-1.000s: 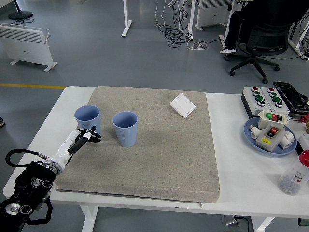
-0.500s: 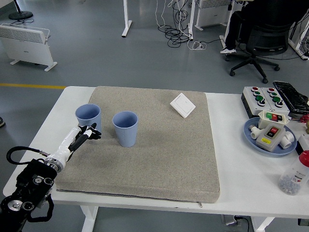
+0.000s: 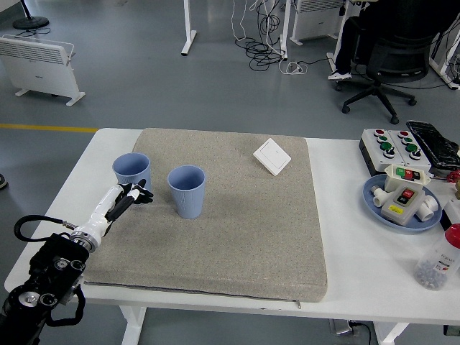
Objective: Push cup pick cup insert cup
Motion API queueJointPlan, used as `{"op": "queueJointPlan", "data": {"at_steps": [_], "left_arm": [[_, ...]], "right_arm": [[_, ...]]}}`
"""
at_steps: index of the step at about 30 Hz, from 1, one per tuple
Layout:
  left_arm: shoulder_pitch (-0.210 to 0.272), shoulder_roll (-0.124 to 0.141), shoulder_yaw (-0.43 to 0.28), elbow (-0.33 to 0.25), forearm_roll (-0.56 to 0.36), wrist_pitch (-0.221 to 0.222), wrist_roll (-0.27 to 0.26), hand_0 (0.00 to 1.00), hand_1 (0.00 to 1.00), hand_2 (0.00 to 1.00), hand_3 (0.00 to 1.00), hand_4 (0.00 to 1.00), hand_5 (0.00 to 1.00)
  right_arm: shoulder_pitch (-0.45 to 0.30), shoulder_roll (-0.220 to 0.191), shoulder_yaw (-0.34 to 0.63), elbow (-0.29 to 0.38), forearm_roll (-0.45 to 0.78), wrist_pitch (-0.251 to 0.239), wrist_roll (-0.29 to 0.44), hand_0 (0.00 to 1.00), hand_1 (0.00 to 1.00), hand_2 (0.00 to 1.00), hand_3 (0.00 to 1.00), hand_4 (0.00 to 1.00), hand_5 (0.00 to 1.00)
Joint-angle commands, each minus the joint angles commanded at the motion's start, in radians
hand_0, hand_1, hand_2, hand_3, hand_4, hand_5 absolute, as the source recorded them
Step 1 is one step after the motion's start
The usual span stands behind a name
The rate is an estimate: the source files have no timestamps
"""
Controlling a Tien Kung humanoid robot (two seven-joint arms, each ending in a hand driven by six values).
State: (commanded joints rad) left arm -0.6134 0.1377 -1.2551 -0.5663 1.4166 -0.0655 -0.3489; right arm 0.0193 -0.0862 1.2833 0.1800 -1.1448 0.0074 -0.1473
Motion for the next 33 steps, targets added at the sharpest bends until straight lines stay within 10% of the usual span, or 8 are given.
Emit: {"op": "queueJointPlan", "data": {"at_steps": [14, 25, 33], "left_arm": [[0.072, 0.064, 0.035, -0.175, -0.015, -0.001, 0.035, 0.684, 0.584, 0.515, 0.478, 0.605, 0.998], [0.174, 0.156, 0.02, -0.513, -0.188, 0.042, 0.003, 0.544, 0.518, 0.495, 0.478, 0.634, 0.998], [0.104, 0.191, -0.011, -0.709, -0.223, 0.09, 0.0, 0.617, 0.606, 0.562, 0.536, 0.79, 0.998]], "right_arm": [[0.001, 0.001, 0.017, 0.0, 0.004, -0.002, 0.004, 0.697, 0.605, 0.627, 0.547, 0.102, 0.42], [-0.001, 0.005, 0.051, 0.0, -0.002, -0.008, 0.011, 0.697, 0.605, 0.626, 0.548, 0.103, 0.419], [0.001, 0.003, 0.057, 0.0, -0.002, -0.009, 0.011, 0.697, 0.605, 0.624, 0.548, 0.102, 0.42]]}}
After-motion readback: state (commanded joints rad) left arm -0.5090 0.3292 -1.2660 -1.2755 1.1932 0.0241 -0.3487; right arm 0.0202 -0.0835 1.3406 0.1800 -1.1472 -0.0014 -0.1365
